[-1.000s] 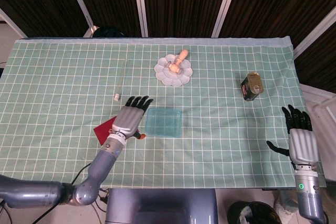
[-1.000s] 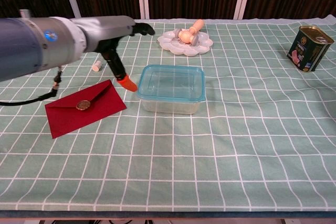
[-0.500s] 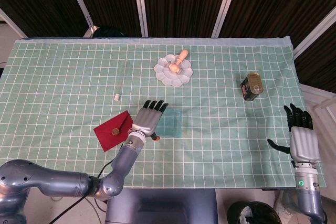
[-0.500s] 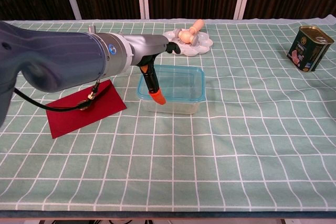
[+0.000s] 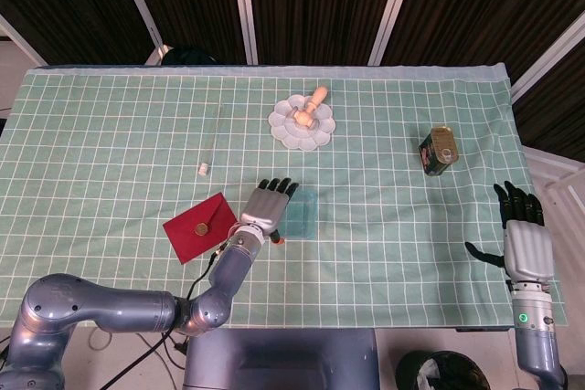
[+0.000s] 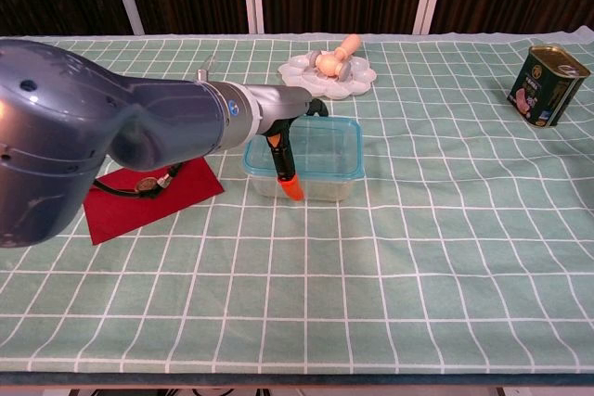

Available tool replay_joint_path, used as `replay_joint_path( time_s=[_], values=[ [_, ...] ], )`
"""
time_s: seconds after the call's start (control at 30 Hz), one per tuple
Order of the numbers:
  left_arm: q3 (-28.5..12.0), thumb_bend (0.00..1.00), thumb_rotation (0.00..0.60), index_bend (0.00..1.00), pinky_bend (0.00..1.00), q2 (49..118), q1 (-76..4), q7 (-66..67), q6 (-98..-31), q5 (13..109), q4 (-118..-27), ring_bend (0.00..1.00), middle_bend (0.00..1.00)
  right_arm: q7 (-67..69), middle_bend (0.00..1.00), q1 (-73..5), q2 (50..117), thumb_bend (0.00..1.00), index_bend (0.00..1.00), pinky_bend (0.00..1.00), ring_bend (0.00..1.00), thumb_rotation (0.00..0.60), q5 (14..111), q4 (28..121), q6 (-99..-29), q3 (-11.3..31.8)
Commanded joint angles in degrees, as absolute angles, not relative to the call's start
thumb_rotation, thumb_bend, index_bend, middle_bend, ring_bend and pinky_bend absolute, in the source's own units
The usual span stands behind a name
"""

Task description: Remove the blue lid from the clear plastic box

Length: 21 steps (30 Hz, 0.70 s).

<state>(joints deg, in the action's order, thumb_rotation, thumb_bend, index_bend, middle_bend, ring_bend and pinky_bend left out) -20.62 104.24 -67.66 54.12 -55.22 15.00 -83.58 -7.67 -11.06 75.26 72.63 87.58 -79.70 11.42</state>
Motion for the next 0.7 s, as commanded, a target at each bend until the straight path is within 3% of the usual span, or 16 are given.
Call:
replay_joint_path(
  time_s=[0.03,0.13,0.43,0.7],
  values=[
    [-19.82,0.19,0.6,0.23,0.38,105.12,-68.17,52.67,-53.99,17.48,-81.82,0.27,0.25,-7.71,0.0,-11.08,75.26,0.23,0.0,0.0,0.0,0.6,72.58,87.67,-79.68,11.44],
    [-18.73,0.19,0.6,0.27,0.4,105.15,-68.2,51.45,-52.41,20.54,-80.84,0.31,0.3,-7.75,0.0,-11.13,75.24,0.23,0.0,0.0,0.0,0.6,72.66,87.93,-79.6,11.35],
    [-16.42,0.19,0.6,0.28,0.4,102.0,-69.36,45.98,-39.52,32.33,-78.66,0.31,0.3,-9.86,0.0,-12.36,75.75,0.23,0.0,0.0,0.0,0.6,74.57,90.04,-80.07,11.43],
    [-18.33,0.19,0.6,0.3,0.4,101.84,-69.26,35.21,-29.66,45.17,-74.92,0.31,0.3,-13.55,0.0,-15.32,79.67,0.23,0.0,0.0,0.0,0.6,77.05,93.72,-78.18,10.48]
  ],
)
